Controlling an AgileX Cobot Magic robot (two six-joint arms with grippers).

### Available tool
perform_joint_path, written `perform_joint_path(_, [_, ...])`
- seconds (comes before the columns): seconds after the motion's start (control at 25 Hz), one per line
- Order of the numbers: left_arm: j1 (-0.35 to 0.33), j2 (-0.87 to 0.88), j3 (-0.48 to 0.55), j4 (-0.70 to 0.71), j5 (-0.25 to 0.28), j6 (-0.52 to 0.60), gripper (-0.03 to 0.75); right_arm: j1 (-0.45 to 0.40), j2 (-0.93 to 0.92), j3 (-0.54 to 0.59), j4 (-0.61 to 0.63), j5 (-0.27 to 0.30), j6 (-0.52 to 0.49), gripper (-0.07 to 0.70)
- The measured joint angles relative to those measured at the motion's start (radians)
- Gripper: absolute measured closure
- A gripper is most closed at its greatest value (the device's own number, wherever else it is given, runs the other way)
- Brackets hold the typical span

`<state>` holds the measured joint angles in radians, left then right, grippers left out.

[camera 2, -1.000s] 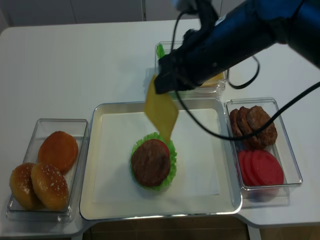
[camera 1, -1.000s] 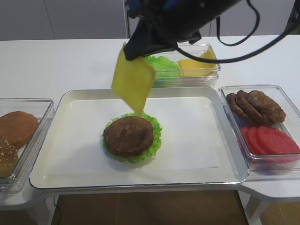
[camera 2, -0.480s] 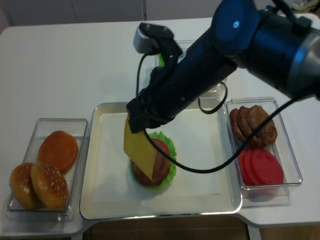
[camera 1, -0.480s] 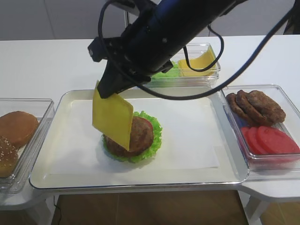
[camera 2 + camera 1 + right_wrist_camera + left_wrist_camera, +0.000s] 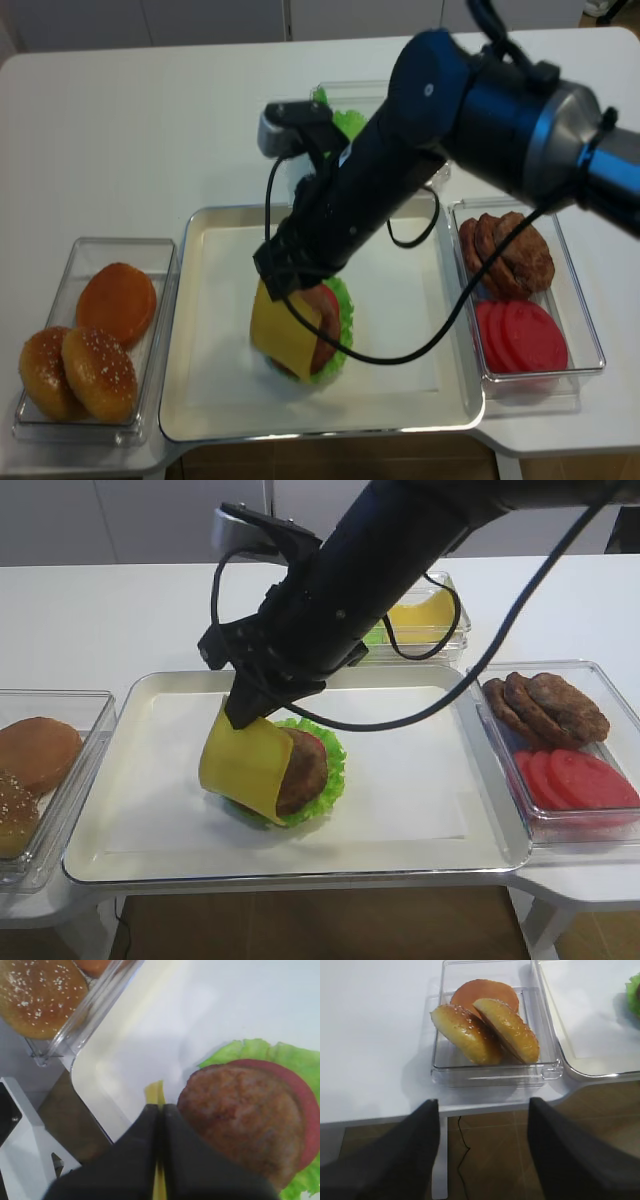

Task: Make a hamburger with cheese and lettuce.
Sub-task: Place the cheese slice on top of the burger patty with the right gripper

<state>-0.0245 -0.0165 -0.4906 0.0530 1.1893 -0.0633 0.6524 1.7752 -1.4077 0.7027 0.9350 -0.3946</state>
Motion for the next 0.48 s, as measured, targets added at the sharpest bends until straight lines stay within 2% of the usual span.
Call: perform_joint_path(0.48, [0.000,0.000,0.000,0.000,0.000,0.000,0.301,0.000,0.011,0.000,-0.158,-0.020,0.002,0.604])
